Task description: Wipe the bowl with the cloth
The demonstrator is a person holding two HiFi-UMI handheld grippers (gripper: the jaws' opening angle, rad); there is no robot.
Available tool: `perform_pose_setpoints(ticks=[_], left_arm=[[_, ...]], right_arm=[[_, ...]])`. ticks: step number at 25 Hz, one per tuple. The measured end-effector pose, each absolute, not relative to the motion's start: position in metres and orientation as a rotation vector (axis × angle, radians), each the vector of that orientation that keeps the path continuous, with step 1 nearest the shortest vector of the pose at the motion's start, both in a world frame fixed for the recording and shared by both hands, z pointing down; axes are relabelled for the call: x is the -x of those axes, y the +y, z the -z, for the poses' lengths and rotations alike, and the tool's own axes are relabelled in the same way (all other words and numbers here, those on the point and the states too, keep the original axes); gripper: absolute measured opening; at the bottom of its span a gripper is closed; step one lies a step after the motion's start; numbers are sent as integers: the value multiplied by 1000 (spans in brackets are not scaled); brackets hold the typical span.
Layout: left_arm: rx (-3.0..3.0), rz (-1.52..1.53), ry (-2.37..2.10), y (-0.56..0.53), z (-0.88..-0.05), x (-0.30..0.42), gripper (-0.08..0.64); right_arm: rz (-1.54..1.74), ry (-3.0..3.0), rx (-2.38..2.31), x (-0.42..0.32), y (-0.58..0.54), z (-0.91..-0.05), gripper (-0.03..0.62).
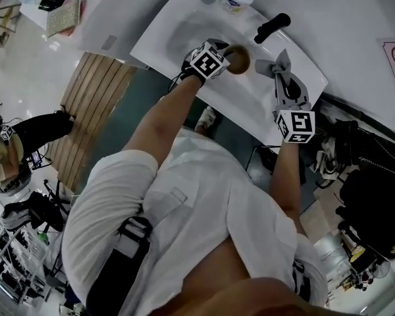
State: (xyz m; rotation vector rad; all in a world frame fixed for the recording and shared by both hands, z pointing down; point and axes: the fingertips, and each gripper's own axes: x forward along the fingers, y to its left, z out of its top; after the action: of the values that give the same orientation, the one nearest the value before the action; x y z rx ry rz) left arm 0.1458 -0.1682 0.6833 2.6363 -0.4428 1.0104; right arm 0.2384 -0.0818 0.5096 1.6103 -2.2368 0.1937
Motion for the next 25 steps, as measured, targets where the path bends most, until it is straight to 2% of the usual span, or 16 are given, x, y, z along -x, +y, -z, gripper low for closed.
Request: perform_pose_setpoints(ticks=[9,18,22,25], left_arm=[[-2464,-1224,-438,-181,-753,-161,152],[-2263,-1334,-380,-164,-792,-164,146],[-2226,-1358,-380,-160,-795,-160,33],[-2238,-1350,-384,-158,-789,-158,25]], right_arm=[[-222,-2222,-1578,-243,-84,-529,44],[-242,-2197,-1562,-244,-86,-537,44],[-243,-2198,-1564,-241,-87,-535,44],[-250,-2202,-1573,-240,-86,-534,43]])
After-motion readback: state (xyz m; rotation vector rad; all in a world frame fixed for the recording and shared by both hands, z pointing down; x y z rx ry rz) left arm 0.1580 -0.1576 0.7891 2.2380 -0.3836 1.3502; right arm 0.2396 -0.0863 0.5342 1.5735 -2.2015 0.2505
